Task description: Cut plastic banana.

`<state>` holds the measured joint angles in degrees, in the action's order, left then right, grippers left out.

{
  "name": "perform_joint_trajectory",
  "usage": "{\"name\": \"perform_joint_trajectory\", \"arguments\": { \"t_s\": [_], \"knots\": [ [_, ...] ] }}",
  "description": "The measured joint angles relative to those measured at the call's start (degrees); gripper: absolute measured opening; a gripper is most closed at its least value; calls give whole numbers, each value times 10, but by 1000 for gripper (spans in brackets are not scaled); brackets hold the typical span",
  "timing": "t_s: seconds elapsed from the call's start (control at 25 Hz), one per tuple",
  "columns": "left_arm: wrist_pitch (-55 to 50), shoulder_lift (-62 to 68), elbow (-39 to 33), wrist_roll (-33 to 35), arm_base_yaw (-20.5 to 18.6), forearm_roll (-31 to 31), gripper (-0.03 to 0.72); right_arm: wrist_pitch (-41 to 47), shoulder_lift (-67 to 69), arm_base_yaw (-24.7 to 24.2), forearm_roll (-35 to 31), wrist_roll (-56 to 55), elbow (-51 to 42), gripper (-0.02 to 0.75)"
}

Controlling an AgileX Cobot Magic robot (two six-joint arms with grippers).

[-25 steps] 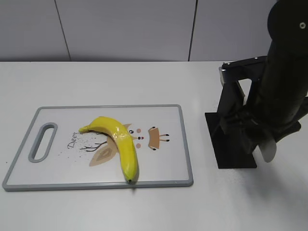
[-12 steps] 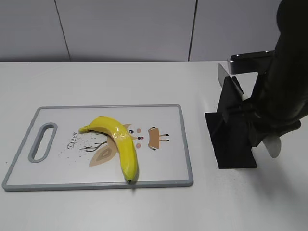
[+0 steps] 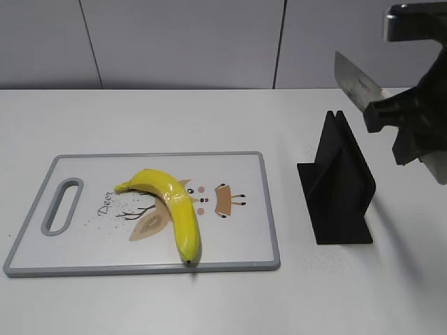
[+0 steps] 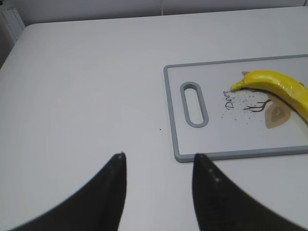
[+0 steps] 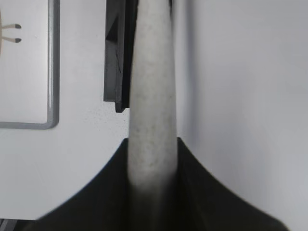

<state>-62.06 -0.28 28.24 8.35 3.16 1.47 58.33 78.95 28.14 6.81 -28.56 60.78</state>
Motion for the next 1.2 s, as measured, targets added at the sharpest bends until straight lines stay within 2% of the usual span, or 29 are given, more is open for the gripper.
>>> {"name": "perform_joint_trajectory", "arguments": {
  "t_s": [0.28, 0.48, 0.56, 0.68, 0.88, 1.0, 1.2],
  "knots": [
    [0, 0, 0, 0, 0, 0, 436, -14, -58, 0, 8, -3, 8, 189],
    [1, 0, 0, 0, 0, 0, 438, -41, -75, 1, 63, -1, 17, 189],
    [3, 0, 0, 0, 0, 0, 455, -52, -74, 1, 71, 36, 18, 189],
    [11, 11, 13, 0, 0, -3, 496, -57, -56, 1, 49, 144, 30, 189],
    [47, 99, 47, 1, 0, -6, 532, -61, -12, 1, 41, 261, 79, 189],
    [94, 172, 60, 41, 0, 21, 535, -61, 18, 1, 29, 349, 113, 189],
    [147, 294, 102, 165, 0, 125, 535, -58, 64, 1, -10, 432, 163, 189]
  ]
}}
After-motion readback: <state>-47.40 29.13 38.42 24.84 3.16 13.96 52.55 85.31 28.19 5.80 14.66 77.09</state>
